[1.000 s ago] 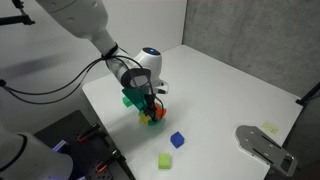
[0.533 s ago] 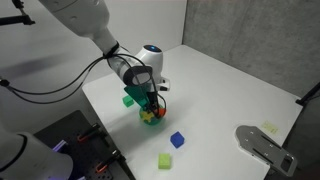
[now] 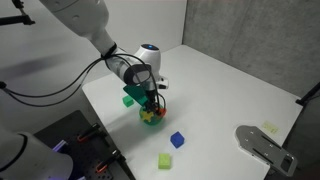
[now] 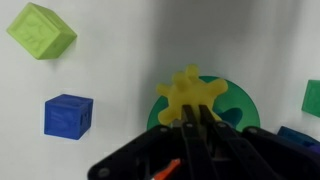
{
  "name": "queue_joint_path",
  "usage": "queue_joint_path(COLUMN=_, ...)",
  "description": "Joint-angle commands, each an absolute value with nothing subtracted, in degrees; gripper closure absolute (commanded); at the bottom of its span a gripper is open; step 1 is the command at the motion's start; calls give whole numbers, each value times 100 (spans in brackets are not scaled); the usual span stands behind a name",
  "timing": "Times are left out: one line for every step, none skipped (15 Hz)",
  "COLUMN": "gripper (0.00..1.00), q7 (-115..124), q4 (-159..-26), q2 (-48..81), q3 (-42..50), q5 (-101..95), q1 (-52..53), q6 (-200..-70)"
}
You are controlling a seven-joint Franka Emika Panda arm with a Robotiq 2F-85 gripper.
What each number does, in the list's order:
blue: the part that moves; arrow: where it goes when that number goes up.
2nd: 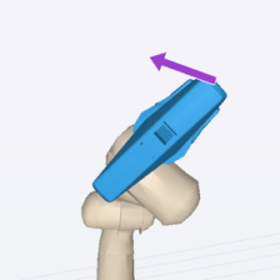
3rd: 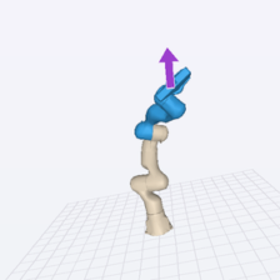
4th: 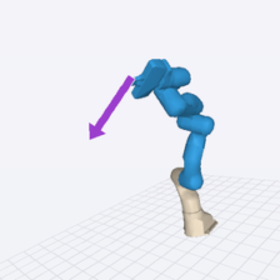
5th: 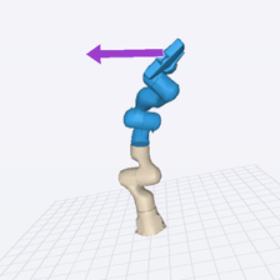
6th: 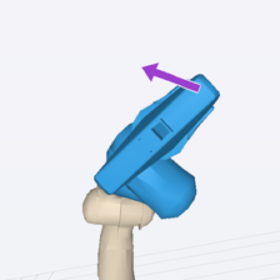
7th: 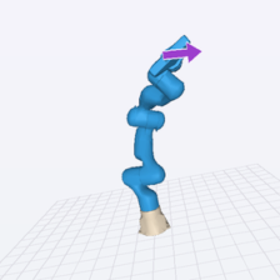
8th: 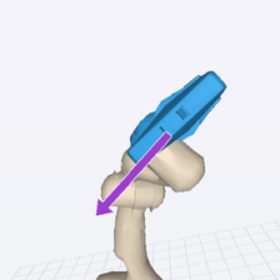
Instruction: Pick up the yellow toy from the table and put it in the green bowl
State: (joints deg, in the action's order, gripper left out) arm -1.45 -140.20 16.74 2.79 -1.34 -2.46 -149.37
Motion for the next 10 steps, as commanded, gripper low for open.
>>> queue_joint_path(gripper=97, q7=246, q4=-13927, q2=1724, q3=390, q5=-502, q1=-28, q6=-14932)
queue_joint_path(gripper=97, q7=322, q4=-13919, q2=1728, q3=403, q5=-576, q1=15, q6=-14918)
queue_joint_path(gripper=97, q7=396, q4=-13915, q2=1738, q3=414, q5=-640, q1=61, q6=-14912)
queue_joint_path(gripper=97, q7=468, q4=-13916, q2=1749, q3=425, q5=-713, q1=104, q6=-14913)
queue_joint_path(gripper=97, q7=546, q4=-13919, q2=1762, q3=437, q5=-789, q1=150, q6=-14908)
queue_joint_path(gripper=97, q7=614, q4=-13917, q2=1779, q3=451, q5=-858, q1=191, q6=-14907)
queue_joint_path(gripper=97, q7=678, q4=-13909, q2=1799, q3=462, q5=-926, q1=229, q6=-14893)
queue_joint_path(gripper=97, q7=752, q4=-13903, q2=1820, q3=471, q5=-987, q1=268, q6=-14880)
queue_joint_path(gripper=97, q7=815, q4=-13899, q2=1842, q3=478, q5=-1042, q1=310, q6=-14859)
queue_joint_path(gripper=97, q7=876, q4=-13903, q2=1861, q3=492, q5=-1113, q1=354, q6=-14859)
